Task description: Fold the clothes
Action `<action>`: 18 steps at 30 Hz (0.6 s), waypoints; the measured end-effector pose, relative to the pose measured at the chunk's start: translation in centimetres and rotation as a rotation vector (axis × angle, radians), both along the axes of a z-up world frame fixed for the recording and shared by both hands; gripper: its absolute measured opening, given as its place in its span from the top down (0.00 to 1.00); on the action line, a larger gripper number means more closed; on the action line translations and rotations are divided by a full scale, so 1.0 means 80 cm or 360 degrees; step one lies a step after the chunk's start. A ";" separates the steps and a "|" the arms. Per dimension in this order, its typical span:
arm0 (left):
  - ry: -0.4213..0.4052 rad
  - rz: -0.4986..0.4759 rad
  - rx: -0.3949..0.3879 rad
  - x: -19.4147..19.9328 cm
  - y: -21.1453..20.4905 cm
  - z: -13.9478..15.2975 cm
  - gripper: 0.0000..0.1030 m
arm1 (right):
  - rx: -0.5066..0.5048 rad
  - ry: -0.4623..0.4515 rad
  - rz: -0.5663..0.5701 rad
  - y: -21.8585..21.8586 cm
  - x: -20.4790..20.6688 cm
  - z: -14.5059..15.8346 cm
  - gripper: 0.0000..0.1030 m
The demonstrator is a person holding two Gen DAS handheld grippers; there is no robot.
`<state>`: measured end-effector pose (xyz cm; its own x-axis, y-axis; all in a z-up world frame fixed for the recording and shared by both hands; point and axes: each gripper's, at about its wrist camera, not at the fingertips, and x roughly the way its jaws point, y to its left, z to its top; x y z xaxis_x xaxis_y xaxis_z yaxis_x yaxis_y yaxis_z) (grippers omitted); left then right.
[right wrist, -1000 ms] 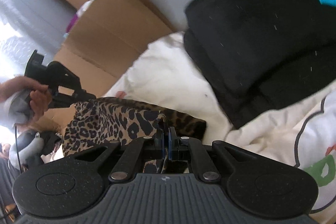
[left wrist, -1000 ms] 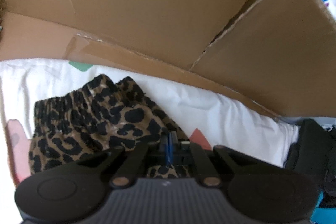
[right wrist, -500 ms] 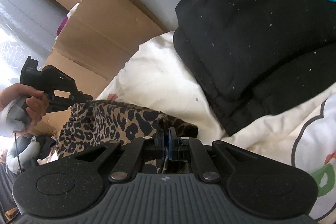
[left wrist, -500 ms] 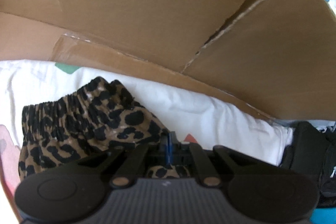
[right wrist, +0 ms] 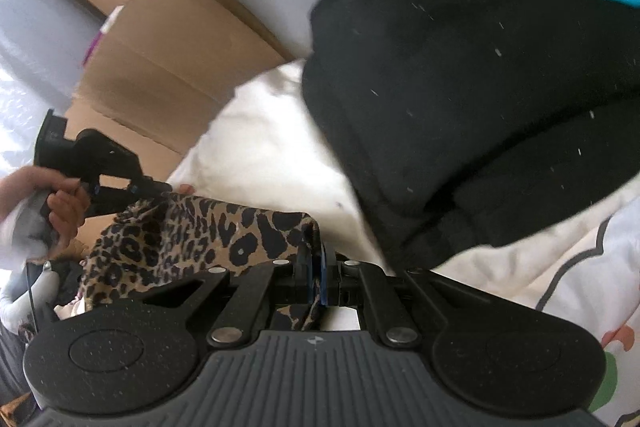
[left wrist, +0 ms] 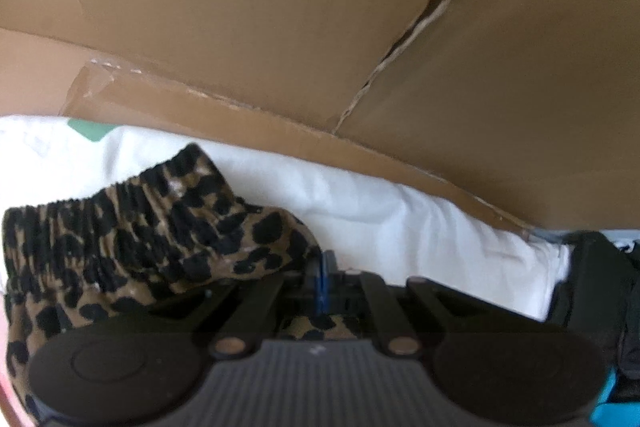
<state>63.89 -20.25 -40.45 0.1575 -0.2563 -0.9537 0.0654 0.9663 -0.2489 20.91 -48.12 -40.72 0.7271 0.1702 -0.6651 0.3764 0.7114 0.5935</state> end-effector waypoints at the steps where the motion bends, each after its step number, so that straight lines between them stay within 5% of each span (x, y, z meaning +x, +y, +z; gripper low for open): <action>1: -0.0008 -0.0004 -0.0004 0.000 0.000 -0.001 0.94 | 0.0017 0.0011 -0.0004 -0.001 -0.001 -0.001 0.99; 4: -0.0059 -0.0044 -0.0031 -0.002 0.002 0.012 0.92 | 0.0064 0.0038 -0.0021 -0.005 -0.005 0.000 0.97; 8: -0.0137 -0.0093 -0.0056 -0.003 0.013 0.042 0.72 | 0.0084 0.0028 -0.0055 -0.010 -0.021 0.008 0.95; 18: -0.0284 -0.0310 0.0123 -0.011 0.072 0.100 0.72 | -0.0020 -0.0058 0.0025 0.006 -0.009 0.033 0.95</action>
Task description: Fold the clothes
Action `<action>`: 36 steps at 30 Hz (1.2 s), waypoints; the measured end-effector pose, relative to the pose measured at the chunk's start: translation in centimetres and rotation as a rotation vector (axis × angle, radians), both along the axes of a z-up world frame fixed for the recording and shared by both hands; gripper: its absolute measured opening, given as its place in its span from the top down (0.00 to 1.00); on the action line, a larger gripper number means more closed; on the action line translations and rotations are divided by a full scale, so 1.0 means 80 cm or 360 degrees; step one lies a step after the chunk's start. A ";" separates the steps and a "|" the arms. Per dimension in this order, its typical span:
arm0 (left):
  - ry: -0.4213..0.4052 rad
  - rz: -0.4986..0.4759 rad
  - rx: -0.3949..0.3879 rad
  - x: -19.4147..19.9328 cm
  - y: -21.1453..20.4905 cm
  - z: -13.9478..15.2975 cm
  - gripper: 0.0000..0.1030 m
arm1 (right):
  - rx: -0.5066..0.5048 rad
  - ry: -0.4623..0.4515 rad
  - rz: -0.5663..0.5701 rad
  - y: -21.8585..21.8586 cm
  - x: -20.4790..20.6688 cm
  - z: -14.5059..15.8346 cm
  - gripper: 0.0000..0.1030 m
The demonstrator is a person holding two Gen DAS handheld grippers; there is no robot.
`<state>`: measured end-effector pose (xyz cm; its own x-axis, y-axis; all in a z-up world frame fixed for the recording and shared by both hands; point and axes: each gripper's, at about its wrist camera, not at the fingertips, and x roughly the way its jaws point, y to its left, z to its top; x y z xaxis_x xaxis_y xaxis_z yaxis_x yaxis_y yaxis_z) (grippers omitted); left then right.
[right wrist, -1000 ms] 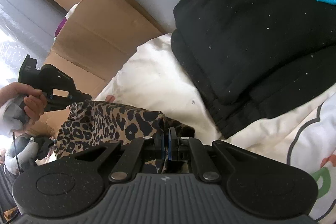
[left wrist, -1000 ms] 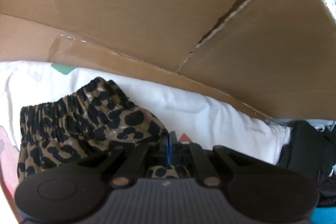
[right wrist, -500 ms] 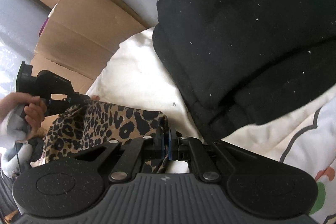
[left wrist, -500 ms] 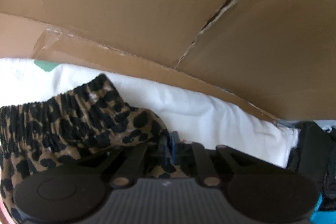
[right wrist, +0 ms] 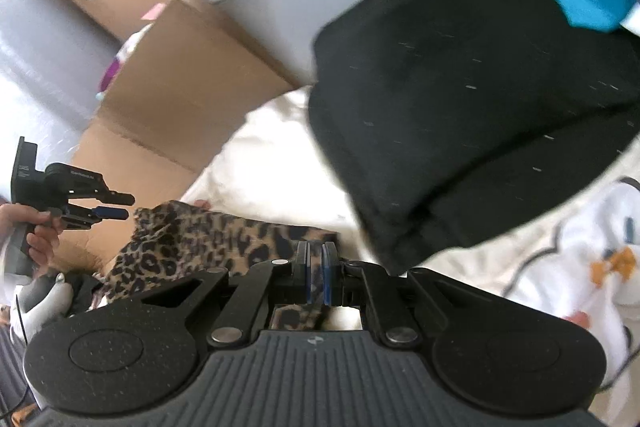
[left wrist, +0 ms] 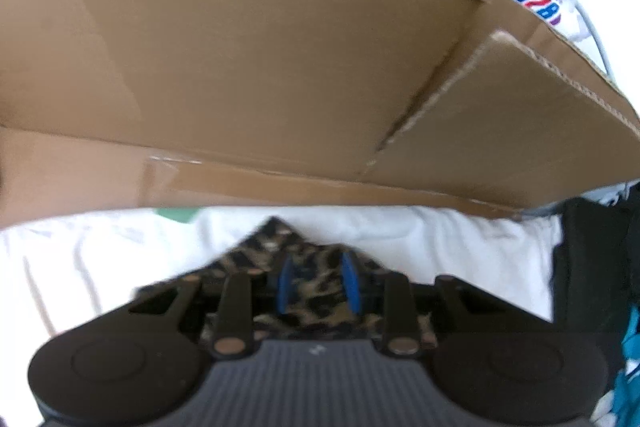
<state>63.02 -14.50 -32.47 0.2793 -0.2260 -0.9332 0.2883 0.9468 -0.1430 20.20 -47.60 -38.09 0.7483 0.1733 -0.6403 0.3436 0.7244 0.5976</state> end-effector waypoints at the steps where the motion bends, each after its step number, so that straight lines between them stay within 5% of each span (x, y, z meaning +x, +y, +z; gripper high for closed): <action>1: 0.0008 -0.0014 0.0014 -0.001 0.008 0.000 0.72 | -0.0011 -0.0009 0.0008 0.002 0.001 0.002 0.95; 8: 0.0094 -0.0207 0.0118 -0.006 0.017 -0.030 0.73 | -0.0081 0.0026 0.0050 0.011 0.022 -0.004 0.95; 20: -0.0052 -0.0095 0.0106 0.011 0.005 -0.090 0.73 | -0.0241 0.0190 0.0108 0.020 0.034 -0.025 0.93; 27: -0.0059 -0.0113 0.0063 0.013 0.009 -0.064 0.73 | -0.0271 0.0194 0.0048 0.016 0.030 -0.016 0.93; 36: -0.0055 -0.0376 0.0113 -0.047 0.041 -0.025 0.74 | -0.0252 0.0107 0.0199 0.042 0.021 -0.004 0.95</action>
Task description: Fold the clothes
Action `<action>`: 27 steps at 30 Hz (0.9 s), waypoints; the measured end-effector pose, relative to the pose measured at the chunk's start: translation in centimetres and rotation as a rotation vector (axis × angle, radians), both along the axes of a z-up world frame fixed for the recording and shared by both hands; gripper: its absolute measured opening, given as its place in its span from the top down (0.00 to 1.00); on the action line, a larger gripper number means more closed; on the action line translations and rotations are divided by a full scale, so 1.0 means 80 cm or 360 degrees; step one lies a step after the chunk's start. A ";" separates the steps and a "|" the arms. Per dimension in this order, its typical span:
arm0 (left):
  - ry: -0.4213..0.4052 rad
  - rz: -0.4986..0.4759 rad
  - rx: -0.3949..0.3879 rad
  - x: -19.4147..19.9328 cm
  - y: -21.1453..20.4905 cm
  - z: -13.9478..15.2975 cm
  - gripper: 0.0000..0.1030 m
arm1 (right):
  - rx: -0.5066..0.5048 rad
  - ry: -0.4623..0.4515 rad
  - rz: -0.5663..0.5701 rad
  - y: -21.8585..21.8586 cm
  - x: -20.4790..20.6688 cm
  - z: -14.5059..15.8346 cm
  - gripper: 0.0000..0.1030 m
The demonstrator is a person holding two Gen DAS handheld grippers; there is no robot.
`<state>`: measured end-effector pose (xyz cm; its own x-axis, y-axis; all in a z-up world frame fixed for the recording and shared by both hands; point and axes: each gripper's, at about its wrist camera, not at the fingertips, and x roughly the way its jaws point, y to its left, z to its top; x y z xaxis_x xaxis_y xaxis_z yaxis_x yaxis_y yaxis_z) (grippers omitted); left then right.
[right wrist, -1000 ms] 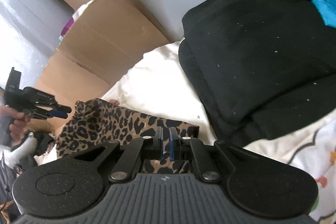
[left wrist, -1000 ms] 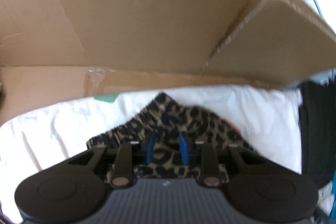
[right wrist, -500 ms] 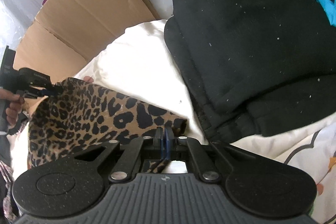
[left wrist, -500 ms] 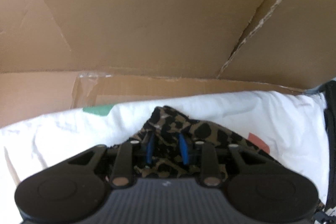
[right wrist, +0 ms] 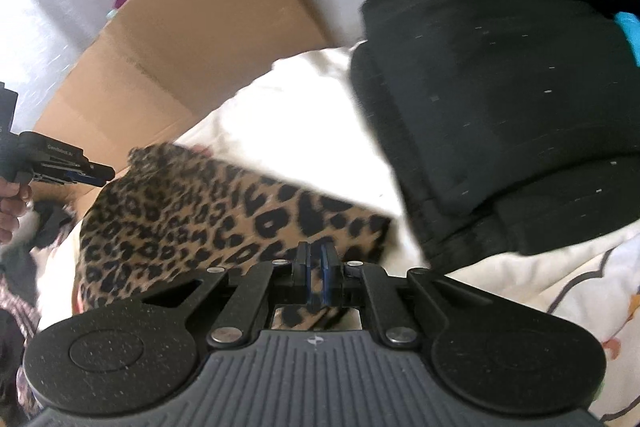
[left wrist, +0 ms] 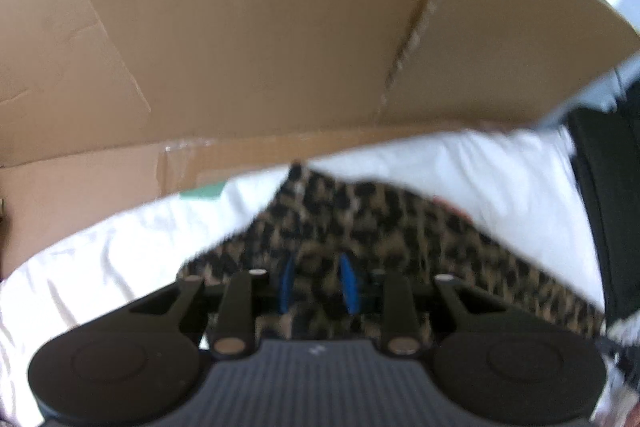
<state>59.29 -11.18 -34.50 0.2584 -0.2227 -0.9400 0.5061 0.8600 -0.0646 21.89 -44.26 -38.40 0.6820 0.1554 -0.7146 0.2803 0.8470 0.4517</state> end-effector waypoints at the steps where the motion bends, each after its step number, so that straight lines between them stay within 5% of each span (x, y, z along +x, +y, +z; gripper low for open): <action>1: 0.0001 -0.0031 0.0010 -0.006 0.002 0.000 0.74 | -0.0009 -0.0003 0.0028 0.005 0.000 0.001 0.95; 13: 0.0004 -0.0020 0.0105 -0.003 0.001 -0.061 0.70 | -0.0017 0.0107 0.0110 0.017 0.003 -0.019 0.90; 27: -0.0016 -0.0169 -0.0004 -0.062 0.032 -0.010 0.70 | -0.0015 0.0033 0.0259 0.074 -0.008 0.001 0.92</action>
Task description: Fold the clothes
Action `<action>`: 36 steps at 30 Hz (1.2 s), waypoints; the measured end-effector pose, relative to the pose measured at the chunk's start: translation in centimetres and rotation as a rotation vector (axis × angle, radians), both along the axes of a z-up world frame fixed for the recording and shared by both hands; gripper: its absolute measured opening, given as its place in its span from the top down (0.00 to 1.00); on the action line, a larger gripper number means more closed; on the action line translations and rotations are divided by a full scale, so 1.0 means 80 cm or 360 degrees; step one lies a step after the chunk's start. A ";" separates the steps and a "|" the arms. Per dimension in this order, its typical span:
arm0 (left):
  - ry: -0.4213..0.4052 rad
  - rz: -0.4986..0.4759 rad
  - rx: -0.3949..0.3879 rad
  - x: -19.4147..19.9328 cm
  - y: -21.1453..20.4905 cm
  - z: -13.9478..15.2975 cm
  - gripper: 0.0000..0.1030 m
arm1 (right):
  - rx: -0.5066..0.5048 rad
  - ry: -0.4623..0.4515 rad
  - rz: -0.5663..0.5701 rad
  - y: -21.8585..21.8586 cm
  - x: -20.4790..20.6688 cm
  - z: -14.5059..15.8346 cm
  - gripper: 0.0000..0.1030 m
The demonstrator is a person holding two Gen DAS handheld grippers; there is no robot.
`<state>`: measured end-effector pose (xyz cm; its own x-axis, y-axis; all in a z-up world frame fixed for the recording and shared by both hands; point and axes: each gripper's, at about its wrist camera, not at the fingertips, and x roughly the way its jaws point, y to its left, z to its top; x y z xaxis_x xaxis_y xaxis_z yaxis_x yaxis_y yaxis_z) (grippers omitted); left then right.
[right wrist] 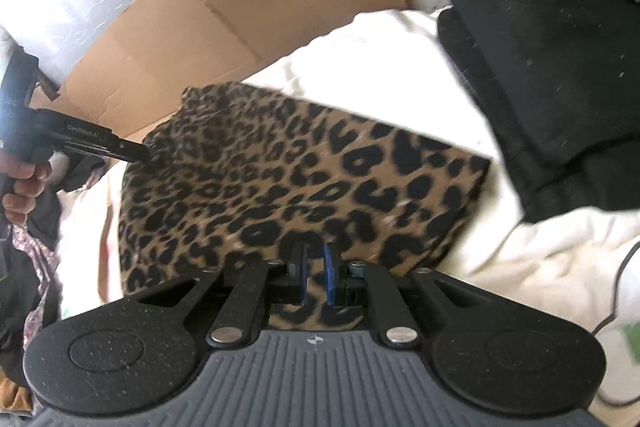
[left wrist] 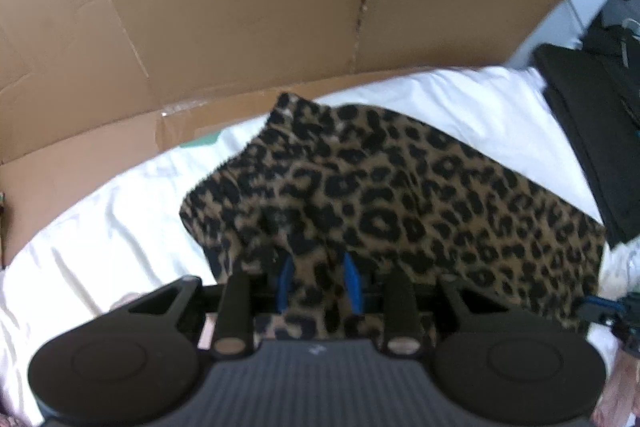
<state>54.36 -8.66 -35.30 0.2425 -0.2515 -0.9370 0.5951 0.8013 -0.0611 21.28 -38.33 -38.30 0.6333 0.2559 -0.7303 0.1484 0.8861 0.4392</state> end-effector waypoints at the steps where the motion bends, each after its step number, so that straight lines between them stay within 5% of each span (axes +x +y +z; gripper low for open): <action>1: 0.0006 -0.0022 -0.0006 -0.004 0.002 -0.002 0.70 | -0.0001 0.0000 0.0015 0.006 -0.001 0.000 0.92; 10: -0.0009 -0.0007 0.0028 -0.005 0.021 -0.065 0.72 | -0.0100 0.0066 0.0138 0.037 -0.006 -0.008 0.91; 16: -0.0050 -0.0011 -0.0015 -0.017 0.022 -0.053 0.75 | -0.0144 0.0088 0.0153 0.047 -0.008 -0.006 0.77; 24: -0.0104 -0.0169 -0.0127 -0.061 0.028 -0.023 0.73 | -0.0159 0.0042 0.0273 0.079 -0.012 0.014 0.77; 31: -0.0036 -0.0071 -0.0262 -0.079 0.038 -0.047 0.73 | -0.0196 0.0077 0.0376 0.103 -0.019 0.011 0.77; 36: -0.0103 -0.0104 -0.0226 -0.091 0.036 -0.060 0.73 | -0.0220 0.0120 0.0437 0.117 -0.030 0.004 0.77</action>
<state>47.08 -5.79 -40.14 0.2799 -0.3974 -0.8739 0.6518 0.7470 -0.1309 18.85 -28.98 -38.00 0.4969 0.3052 -0.8124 -0.0774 0.9480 0.3088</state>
